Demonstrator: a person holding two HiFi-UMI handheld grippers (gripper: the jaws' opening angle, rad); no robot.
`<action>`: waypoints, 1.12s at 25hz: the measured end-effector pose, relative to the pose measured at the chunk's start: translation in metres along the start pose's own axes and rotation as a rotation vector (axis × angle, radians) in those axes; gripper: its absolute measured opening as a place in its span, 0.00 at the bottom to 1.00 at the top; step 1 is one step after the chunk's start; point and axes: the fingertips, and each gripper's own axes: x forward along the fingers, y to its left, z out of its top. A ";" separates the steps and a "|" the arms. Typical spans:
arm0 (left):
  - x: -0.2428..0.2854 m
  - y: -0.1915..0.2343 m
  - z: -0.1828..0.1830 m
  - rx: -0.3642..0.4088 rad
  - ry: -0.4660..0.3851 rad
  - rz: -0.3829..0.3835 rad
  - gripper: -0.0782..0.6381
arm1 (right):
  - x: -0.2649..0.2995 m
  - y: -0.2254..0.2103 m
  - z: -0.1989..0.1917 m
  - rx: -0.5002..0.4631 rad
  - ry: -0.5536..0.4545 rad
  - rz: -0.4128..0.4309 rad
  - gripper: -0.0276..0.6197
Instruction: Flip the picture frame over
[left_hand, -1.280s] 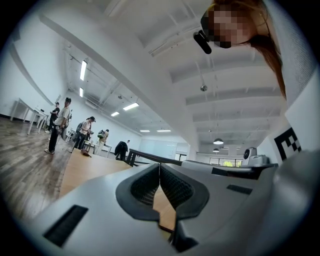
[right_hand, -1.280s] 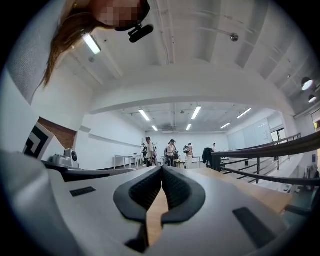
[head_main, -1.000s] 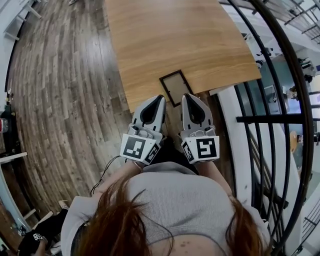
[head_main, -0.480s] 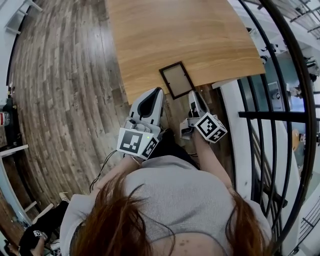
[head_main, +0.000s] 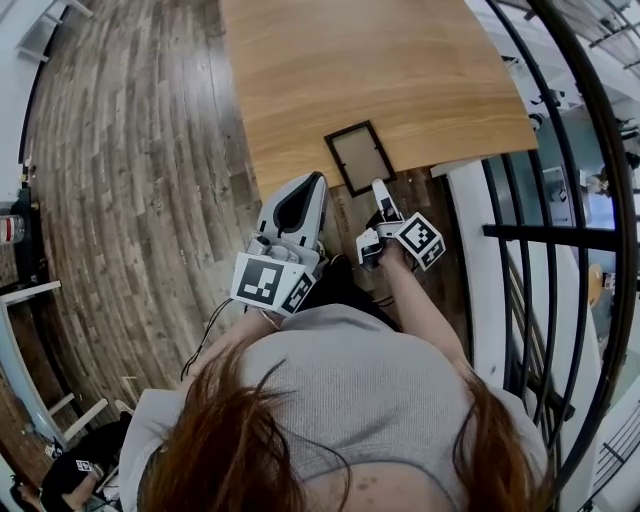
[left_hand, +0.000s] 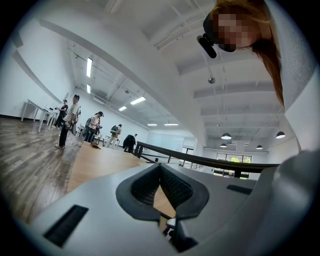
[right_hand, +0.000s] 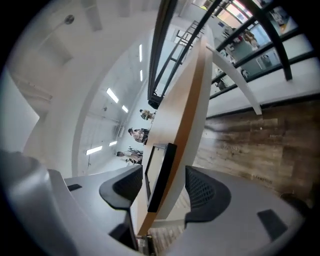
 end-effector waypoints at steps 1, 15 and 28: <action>-0.001 0.000 0.000 0.002 0.001 0.002 0.12 | 0.003 0.000 -0.002 0.030 0.009 0.014 0.43; -0.009 0.007 0.009 0.012 -0.015 0.028 0.12 | 0.021 -0.013 -0.012 0.167 0.048 0.009 0.40; -0.005 0.004 0.007 0.008 -0.010 -0.009 0.12 | 0.000 -0.007 -0.008 0.309 -0.070 -0.003 0.16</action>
